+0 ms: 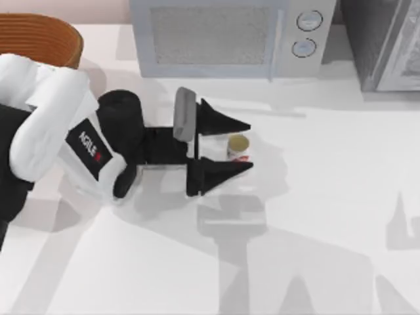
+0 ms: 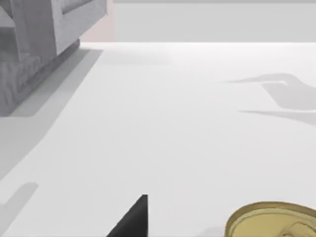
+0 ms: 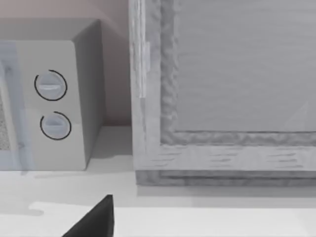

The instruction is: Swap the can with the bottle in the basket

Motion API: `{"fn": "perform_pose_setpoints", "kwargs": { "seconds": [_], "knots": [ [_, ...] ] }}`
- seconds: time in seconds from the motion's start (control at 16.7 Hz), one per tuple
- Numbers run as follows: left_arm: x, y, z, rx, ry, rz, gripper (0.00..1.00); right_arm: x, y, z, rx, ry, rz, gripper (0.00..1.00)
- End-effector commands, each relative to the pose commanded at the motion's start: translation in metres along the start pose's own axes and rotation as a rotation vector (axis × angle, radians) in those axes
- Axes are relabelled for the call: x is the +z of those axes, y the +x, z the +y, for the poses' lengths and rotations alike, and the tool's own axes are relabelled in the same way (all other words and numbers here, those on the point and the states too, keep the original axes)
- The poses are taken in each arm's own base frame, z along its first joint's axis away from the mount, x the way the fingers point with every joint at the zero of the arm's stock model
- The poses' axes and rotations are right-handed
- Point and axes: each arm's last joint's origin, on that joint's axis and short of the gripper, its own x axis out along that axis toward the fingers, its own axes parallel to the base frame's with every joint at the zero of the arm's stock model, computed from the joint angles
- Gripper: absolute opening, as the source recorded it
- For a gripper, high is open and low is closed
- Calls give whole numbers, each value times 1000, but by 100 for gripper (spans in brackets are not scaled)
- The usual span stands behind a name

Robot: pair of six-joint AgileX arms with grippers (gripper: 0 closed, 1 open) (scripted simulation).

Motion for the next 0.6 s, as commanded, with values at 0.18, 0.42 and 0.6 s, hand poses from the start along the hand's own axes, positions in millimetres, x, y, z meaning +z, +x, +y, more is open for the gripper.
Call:
{"fn": "perform_pose_setpoints", "kwargs": {
  "seconds": [0.18,0.42,0.6],
  "knots": [
    [0,0,0,0,0,0,100,0,0,0,0,0,0,100],
    [0,0,0,0,0,0,100,0,0,0,0,0,0,100],
    [2,-4,1,17,-8,2,100,0,0,0,0,0,0,100]
  ]
}}
